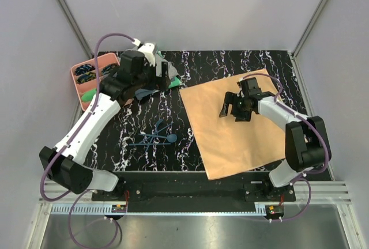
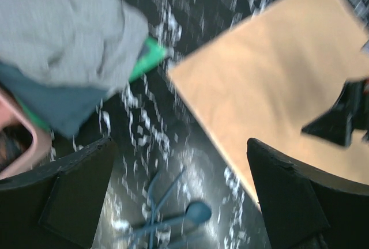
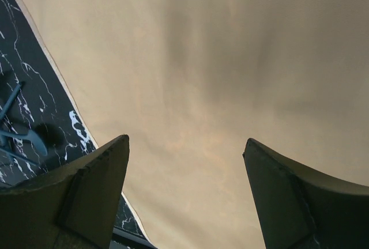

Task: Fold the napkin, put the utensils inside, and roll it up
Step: Flatten the napkin out

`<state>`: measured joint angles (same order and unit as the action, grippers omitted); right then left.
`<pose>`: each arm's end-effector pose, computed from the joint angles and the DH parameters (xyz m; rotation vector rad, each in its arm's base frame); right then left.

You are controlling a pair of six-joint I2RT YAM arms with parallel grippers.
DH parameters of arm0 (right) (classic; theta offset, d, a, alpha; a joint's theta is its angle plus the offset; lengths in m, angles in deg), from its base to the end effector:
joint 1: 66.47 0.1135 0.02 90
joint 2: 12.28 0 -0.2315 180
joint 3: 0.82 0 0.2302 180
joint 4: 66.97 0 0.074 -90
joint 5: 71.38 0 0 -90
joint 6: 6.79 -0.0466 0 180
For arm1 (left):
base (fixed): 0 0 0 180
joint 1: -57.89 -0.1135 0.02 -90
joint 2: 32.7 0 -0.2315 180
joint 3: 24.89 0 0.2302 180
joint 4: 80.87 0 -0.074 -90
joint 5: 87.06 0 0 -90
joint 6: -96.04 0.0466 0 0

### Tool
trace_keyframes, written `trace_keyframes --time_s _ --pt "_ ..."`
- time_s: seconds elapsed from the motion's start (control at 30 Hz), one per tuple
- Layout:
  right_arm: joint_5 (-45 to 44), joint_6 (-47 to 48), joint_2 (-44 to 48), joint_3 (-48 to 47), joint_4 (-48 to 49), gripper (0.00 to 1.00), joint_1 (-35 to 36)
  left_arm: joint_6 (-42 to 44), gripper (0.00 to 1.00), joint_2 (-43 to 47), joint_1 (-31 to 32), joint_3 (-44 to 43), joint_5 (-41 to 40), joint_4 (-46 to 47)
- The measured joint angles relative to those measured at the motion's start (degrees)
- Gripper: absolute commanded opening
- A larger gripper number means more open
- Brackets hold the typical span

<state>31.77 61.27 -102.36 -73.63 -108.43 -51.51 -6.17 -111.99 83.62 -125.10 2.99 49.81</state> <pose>0.2891 0.0882 0.1746 0.0759 2.6475 0.5239 0.2685 -0.1294 0.3658 0.2468 2.0772 -0.4062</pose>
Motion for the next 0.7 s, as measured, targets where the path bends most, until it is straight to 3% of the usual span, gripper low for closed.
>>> trace_keyframes --time_s 0.2,0.7 --pt "0.0 -2.4 -6.4 -1.4 2.8 0.89 -0.1 0.9 0.99 4.9 -0.1 9.6 0.6 -2.2" --pt "-5.7 -7.8 -25.7 -22.8 1.6 0.89 -0.2 5.0 0.99 11.6 -0.2 14.5 -7.0 0.1"
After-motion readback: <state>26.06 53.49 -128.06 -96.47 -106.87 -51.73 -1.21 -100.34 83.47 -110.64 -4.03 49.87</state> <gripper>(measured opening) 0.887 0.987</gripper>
